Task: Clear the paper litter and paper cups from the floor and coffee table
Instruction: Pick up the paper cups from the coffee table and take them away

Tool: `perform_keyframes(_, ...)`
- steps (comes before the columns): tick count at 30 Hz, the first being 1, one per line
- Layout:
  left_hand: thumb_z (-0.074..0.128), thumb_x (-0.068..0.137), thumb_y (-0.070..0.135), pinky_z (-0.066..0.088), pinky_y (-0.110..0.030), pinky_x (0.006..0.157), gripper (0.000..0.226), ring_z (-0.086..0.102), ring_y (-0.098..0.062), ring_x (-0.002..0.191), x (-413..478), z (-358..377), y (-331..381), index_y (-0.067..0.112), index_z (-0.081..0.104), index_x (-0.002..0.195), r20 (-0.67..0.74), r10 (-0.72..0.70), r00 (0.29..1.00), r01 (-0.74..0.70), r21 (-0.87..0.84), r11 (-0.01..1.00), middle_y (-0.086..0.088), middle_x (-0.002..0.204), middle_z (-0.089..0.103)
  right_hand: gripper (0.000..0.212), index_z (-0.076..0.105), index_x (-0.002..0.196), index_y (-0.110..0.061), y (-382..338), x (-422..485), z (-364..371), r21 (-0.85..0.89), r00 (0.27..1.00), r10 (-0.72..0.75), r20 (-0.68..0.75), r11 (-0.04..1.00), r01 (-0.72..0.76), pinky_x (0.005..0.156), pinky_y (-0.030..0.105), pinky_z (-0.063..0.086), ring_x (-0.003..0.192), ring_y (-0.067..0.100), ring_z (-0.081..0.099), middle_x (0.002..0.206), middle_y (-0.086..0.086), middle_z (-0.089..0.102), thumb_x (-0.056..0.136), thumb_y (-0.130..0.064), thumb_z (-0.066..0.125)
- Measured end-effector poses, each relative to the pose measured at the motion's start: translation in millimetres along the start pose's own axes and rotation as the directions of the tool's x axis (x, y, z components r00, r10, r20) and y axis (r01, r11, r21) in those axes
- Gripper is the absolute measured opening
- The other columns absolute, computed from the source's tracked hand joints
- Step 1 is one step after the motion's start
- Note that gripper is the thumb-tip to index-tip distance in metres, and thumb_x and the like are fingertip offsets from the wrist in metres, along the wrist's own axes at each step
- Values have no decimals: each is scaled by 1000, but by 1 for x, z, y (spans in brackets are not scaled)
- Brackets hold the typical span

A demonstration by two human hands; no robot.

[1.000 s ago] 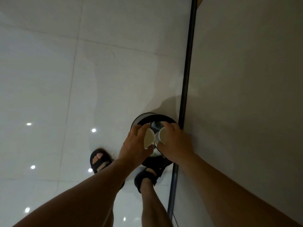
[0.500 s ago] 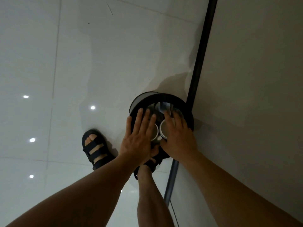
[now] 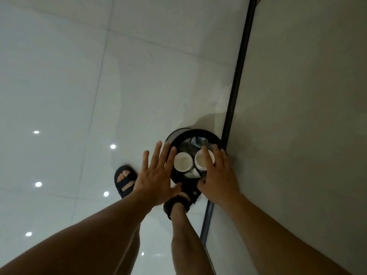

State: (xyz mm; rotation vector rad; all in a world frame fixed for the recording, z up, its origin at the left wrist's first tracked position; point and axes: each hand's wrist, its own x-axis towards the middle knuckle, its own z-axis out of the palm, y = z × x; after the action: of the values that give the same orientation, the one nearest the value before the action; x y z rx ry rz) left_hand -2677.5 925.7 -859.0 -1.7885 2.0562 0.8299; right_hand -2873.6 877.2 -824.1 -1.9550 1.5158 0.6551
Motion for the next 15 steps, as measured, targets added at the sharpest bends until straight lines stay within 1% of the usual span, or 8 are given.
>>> perform_keyframes(2, 17, 76, 81, -9, -56, 116, 105, -38, -29, 137, -22, -34, -12, 18, -39, 139, 2, -22, 1000, 22, 4, 1000, -11, 152, -35, 99, -14, 153, -30, -16, -20, -29, -8, 1000, -4, -1, 1000, 4, 116, 46, 21, 149, 33, -12, 162, 7, -17, 88, -45, 59)
perform_keyframes(4, 18, 78, 79, -9, -54, 114, 102, -35, -29, 139, -50, -71, -20, 18, -38, 138, -11, -33, 999, 33, 11, 999, -10, 154, -32, 99, -13, 154, -30, -37, -44, -61, -5, 1000, -16, 2, 1000, 16, 118, 47, 18, 149, 32, -12, 162, 6, -17, 89, -46, 59)
perform_keyframes(7, 26, 80, 76, -5, -54, 114, 102, -25, -29, 143, -97, -125, -30, 18, -24, 146, -76, -71, 995, 71, -4, 997, -9, 158, -20, 96, -10, 154, -31, -73, -82, -103, -2, 999, -33, -12, 999, 33, 118, 49, 20, 149, 31, -12, 163, 5, -16, 89, -47, 59)
perform_keyframes(8, 27, 80, 75, -6, -54, 114, 101, -25, -29, 143, -113, -141, -33, 18, -22, 147, -94, -90, 992, 89, -17, 996, -8, 159, -19, 95, -8, 155, -31, -86, -95, -115, 1, 999, -39, -20, 999, 39, 119, 49, 21, 149, 31, -11, 163, 4, -15, 89, -48, 59)
perform_keyframes(11, 24, 83, 74, -15, -51, 112, 97, -32, -25, 140, -163, -179, -46, 21, -30, 144, -126, -177, 976, 173, -44, 984, -5, 157, -26, 94, -6, 155, -32, -124, -134, -144, 3, 996, -84, -41, 996, 84, 120, 51, 16, 149, 30, -12, 163, 3, -13, 89, -47, 58)
perform_keyframes(12, 23, 83, 73, -15, -51, 112, 96, -32, -25, 140, -182, -191, -50, 21, -29, 145, -138, -215, 967, 209, -56, 976, -4, 157, -26, 93, -6, 155, -32, -136, -148, -152, -20, 993, -110, -45, 994, 110, 119, 51, 16, 150, 30, -11, 163, 4, -13, 89, -48, 57)
perform_keyframes(15, 21, 84, 72, -8, -52, 115, 93, -26, -26, 143, -245, -216, -62, 20, -21, 149, -197, -333, 922, 320, -99, 942, -5, 159, -20, 91, -7, 155, -32, -168, -187, -168, -82, 981, -188, -50, 980, 183, 118, 51, 15, 150, 29, -9, 163, 4, -14, 90, -50, 54)
